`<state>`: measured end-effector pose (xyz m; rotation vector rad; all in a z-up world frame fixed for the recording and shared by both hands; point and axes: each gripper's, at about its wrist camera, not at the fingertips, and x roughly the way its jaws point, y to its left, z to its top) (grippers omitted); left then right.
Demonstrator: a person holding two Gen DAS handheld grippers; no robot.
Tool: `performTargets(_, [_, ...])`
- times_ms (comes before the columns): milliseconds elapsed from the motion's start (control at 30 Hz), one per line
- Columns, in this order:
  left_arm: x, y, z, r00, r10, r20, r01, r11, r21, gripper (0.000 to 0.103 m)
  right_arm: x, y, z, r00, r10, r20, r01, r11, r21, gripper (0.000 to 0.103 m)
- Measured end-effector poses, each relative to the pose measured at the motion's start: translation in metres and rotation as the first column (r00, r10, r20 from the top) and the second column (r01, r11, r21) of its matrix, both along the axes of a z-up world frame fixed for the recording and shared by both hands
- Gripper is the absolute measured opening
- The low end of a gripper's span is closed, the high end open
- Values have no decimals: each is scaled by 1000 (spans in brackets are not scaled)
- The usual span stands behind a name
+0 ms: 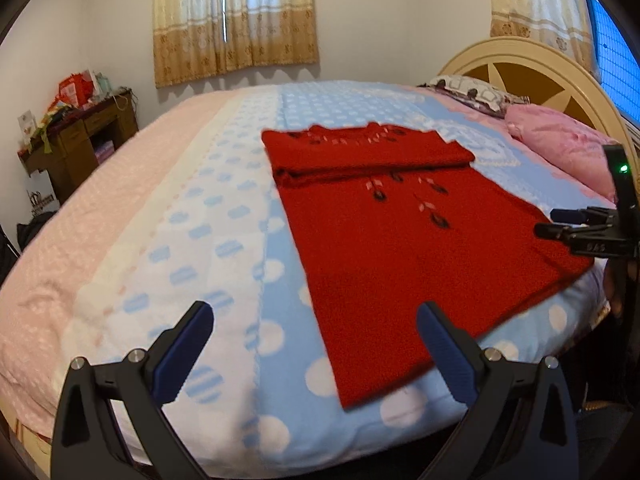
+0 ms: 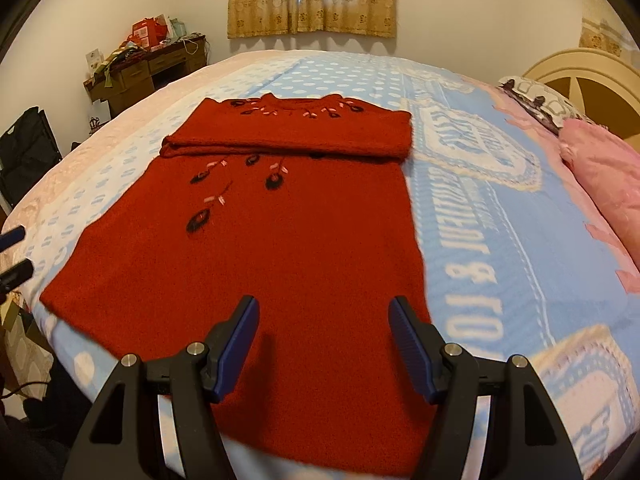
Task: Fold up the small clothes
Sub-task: 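Lower both grippers onto the sweater hem and close them on it, then lift the hem with both grippers and fold it over onto the collar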
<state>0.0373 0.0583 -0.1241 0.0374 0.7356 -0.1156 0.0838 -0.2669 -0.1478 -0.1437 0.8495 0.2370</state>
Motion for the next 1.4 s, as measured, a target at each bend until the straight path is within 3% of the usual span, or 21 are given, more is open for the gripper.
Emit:
performTargets(167, [6,-5,-16,999,-20,-43,17,997,-74,103,-16,-18,-3,999,-33,-22,32,999,-11,68])
performTargets(367, [11,-4,-33,992,-53,-112,32,984,-177,84,-30,-53,-5,992,-112,-53,113,993,23,68])
performTargets(500, [11,-6,-37,989,-79,-126,49,972,-229,80,-32,-66,-10,989,-129,-78,134,989,59,68])
performTargets(600, [9,-8,-38,989,-84,-126,52,971,-234,80,-38,-64,-10,991,-117,-66,121,991,60,59])
performTargets(667, [11,-8,-38,988,-81,-129,49,972,-232,80,-42,-63,-9,993,-99,-71,105,991,81,44])
performTargets(933, [8,-12,-40,986,-98,-134,72,979,-189,80,-49,-61,-12,994,-82,-73,90,990,110,33])
performTargets(1067, [6,-13,-40,984,-114,-134,89,980,-180,59,-52,-57,-13,998,-35,-61,43,990,134,12])
performTargets(1100, [5,-13,-39,984,-120,-135,94,978,-184,45,-53,-58,-11,998,-34,-57,42,989,140,11])
performTargets(1200, [5,-9,-36,980,-137,-144,104,972,-213,19,-52,-64,-9,998,-36,-52,45,983,178,8])
performTargets(1333, [6,-2,-38,978,-138,-159,94,962,-255,17,-51,-70,-11,997,-53,-49,62,977,204,8])
performTargets(1400, [6,-3,-37,980,-122,-159,81,966,-245,23,-50,-73,-12,997,-56,-51,66,973,221,8])
